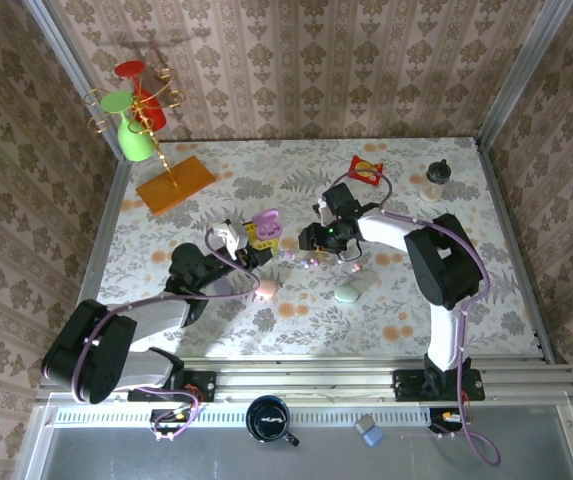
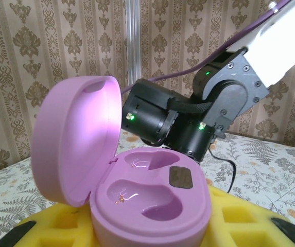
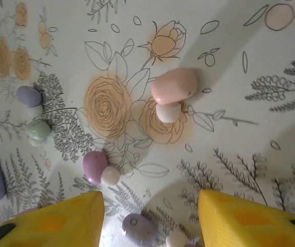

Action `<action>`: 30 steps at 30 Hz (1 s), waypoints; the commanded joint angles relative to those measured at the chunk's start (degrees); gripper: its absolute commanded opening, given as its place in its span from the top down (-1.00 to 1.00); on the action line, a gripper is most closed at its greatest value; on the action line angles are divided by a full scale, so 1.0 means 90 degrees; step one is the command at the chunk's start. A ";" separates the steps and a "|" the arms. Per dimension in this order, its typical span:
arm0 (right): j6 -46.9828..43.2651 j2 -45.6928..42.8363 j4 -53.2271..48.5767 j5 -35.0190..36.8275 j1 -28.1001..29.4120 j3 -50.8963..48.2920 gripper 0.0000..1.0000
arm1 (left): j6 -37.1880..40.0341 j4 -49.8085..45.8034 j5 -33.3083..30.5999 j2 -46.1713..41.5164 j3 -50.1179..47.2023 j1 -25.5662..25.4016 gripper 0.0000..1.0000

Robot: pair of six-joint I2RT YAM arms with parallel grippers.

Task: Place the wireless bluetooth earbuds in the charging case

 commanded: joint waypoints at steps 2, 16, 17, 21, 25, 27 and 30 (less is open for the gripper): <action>-0.0311 0.0148 -0.0348 -0.0495 -0.0032 0.0033 -0.05 | 0.0117 -0.0054 -0.0042 -0.0211 -0.0088 0.0038 0.52; -0.0213 -0.0628 0.0325 -0.0706 0.0053 -0.1274 -0.02 | 0.0297 -0.0161 -0.0098 -0.0251 -0.0118 0.0096 0.52; -0.0212 -0.0647 0.0336 -0.0712 0.0083 -0.1295 -0.02 | 0.0309 -0.0161 -0.0101 -0.0251 -0.0120 0.0106 0.52; -0.0126 -0.0797 0.0458 -0.0721 0.0191 -0.1449 -0.01 | 0.0302 -0.0161 -0.0118 -0.0288 -0.0182 0.0183 0.52; 0.0088 -0.0918 0.0638 -0.0693 0.0359 -0.1628 -0.01 | 0.0308 -0.0209 -0.0109 -0.0343 -0.0215 0.0251 0.52; 0.0159 -0.0973 0.0704 -0.0670 0.0467 -0.1686 -0.03 | 0.0314 -0.0219 -0.0110 -0.0368 -0.0227 0.0266 0.52; 0.0166 -0.1125 0.0767 -0.0612 0.0599 -0.1769 -0.04 | 0.0317 -0.0215 -0.0114 -0.0387 -0.0237 0.0289 0.52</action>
